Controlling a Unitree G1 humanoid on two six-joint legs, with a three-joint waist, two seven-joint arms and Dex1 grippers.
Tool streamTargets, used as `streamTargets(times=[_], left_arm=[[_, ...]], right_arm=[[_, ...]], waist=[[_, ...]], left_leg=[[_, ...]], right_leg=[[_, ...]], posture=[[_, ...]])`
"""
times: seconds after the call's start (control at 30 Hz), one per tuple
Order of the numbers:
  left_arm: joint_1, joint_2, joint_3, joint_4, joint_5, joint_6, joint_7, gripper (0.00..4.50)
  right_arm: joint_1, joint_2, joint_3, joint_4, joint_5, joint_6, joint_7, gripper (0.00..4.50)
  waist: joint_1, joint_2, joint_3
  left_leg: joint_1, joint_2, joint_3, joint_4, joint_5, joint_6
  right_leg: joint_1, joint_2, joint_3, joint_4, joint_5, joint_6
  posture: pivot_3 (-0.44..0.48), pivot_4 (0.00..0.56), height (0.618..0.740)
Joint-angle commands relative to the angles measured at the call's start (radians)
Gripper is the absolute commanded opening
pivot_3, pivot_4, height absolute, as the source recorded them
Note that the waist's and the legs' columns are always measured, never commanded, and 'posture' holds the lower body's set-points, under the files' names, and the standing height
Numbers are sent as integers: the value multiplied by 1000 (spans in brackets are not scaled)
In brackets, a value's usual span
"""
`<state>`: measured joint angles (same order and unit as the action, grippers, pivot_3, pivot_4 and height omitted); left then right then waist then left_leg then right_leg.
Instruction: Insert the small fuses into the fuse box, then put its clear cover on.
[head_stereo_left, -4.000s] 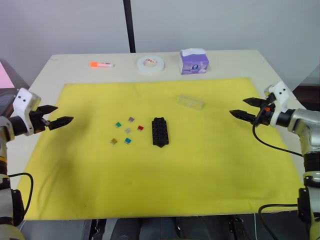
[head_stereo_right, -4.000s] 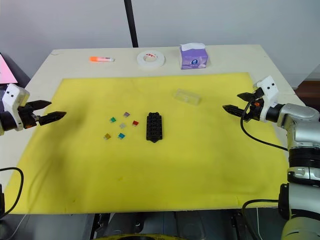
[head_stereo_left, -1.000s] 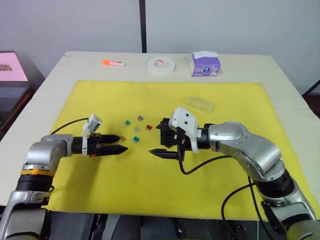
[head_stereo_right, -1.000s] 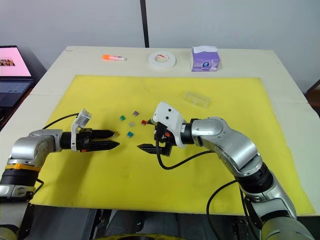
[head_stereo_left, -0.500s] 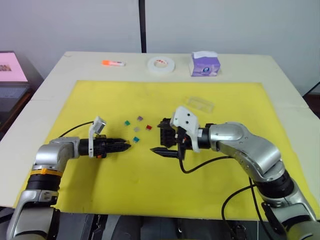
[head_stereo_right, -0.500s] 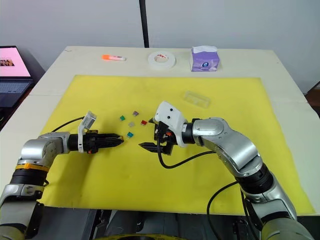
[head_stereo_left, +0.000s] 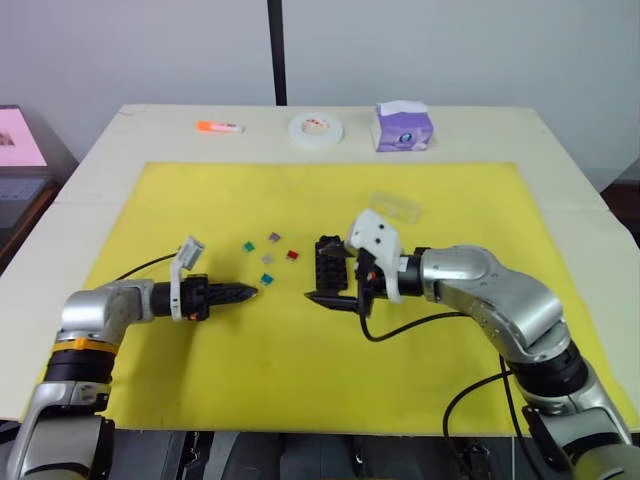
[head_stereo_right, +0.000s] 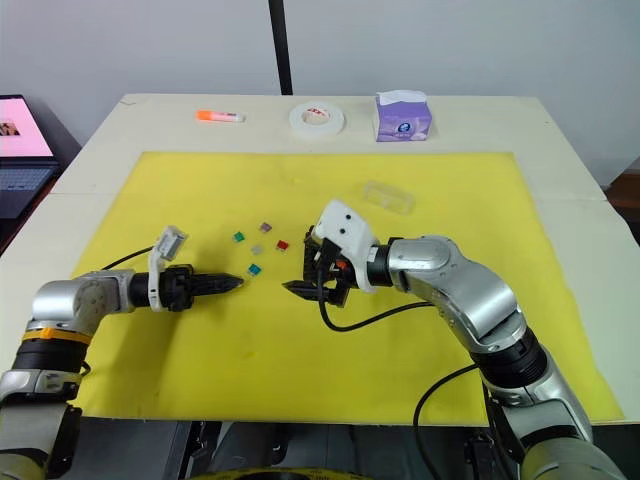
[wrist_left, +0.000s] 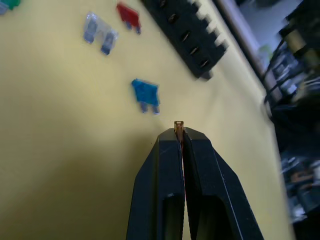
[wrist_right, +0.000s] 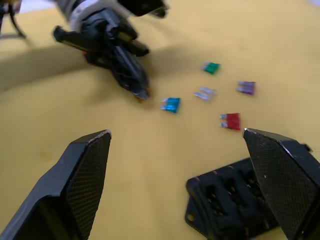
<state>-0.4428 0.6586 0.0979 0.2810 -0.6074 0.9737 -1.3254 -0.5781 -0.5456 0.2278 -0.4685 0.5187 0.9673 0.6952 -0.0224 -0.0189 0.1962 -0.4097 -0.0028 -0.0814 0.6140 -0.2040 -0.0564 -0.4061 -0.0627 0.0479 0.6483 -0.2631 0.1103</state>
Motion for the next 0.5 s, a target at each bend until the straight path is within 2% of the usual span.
streamTargets(times=[0.03, 0.1, 0.17, 0.33, 0.5], left_arm=[[-31, -4, 147, -35, -145, 118, 52, 15], [-49, -26, 218, -48, -205, 160, 111, 15], [-38, -48, 240, -96, -224, 165, 167, 15], [93, 7, 101, -204, -107, 46, 175, 15], [227, 82, 74, -258, -118, 71, 153, 15]], right_arm=[[-26, 56, -108, -11, 108, 79, -22, 4500], [-43, 88, -154, -6, 161, 125, -42, 4500], [-51, 95, -172, -9, 181, 138, -45, 4500], [-32, 3, -114, -17, 130, 94, -3, 4500], [5, -92, -84, -57, 130, 75, 59, 4500]], waist=[[0, 0, 0], [2, 0, 0], [3, 0, 0], [2, 0, 0], [-5, 0, 0]], left_leg=[[0, 0, 0, 0, 0, 0], [0, 0, -1, 0, 0, 0], [0, 0, -1, 0, 0, 0], [0, 0, 0, -1, 0, 0], [0, 1, 1, -2, 0, 0]], right_leg=[[0, 0, 0, 0, 0, 0], [0, 0, 0, 1, 0, 0], [0, 0, 0, 1, 0, 1], [0, -1, 0, -1, 0, 0], [-2, 0, 0, -1, -1, -5]], posture=[[0, 150, 740], [0, 150, 740], [0, 150, 740], [0, 150, 740], [0, 150, 740]])
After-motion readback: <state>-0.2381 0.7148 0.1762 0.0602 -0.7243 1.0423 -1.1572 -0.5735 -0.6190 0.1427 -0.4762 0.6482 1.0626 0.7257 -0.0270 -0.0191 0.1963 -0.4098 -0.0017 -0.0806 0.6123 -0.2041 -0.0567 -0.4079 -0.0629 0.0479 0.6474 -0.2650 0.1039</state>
